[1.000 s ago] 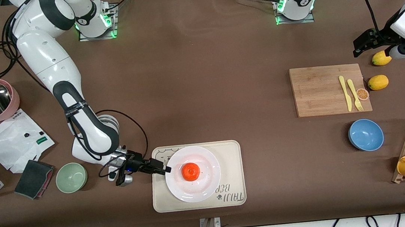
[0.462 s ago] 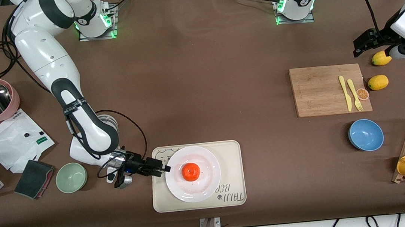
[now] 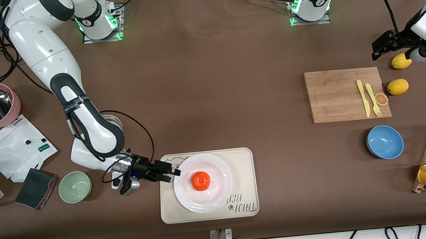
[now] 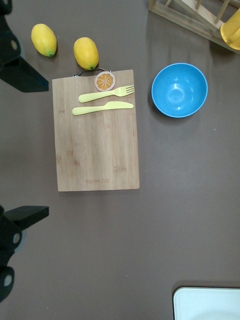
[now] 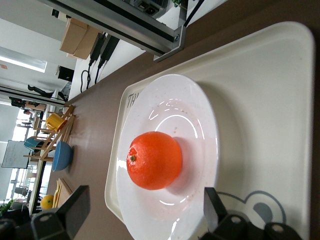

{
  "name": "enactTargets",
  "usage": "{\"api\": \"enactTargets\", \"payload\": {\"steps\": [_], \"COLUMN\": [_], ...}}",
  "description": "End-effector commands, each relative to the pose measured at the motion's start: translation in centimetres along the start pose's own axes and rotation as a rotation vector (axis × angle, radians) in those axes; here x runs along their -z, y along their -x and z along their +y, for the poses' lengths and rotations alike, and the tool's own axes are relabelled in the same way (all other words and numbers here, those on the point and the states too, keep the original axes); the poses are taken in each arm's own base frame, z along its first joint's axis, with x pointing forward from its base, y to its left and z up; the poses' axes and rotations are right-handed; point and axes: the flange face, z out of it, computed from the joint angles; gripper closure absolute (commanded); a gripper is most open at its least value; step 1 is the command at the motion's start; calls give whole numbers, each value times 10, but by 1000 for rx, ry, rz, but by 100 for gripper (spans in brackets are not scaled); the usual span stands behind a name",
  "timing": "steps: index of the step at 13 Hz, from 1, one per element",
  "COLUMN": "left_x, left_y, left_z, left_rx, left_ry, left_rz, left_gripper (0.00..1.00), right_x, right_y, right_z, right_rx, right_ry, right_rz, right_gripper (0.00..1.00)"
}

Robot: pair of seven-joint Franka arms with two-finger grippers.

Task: Place orange and plate with both arms
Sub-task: 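Open the right gripper and pull it back from the plate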

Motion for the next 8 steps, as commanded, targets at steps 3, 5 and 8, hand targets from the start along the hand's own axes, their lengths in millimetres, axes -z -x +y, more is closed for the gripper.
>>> {"api": "enactTargets", "payload": {"steps": [3, 5, 8], "left_x": [5, 5, 5], "left_y": [-3, -3, -3], "left_z": [-3, -3, -3], "left_rx": [-18, -18, -20], "left_ry": [-7, -7, -7], "left_rz": [7, 7, 7], "left_gripper": [0, 0, 0], "right_x": [59, 86, 124], "right_y": [43, 55, 60], "right_z": [-15, -12, -6], "right_rx": [40, 53, 91], "right_ry": [127, 162, 191], "right_rz": [-89, -130, -219], "right_gripper": [0, 0, 0]}}
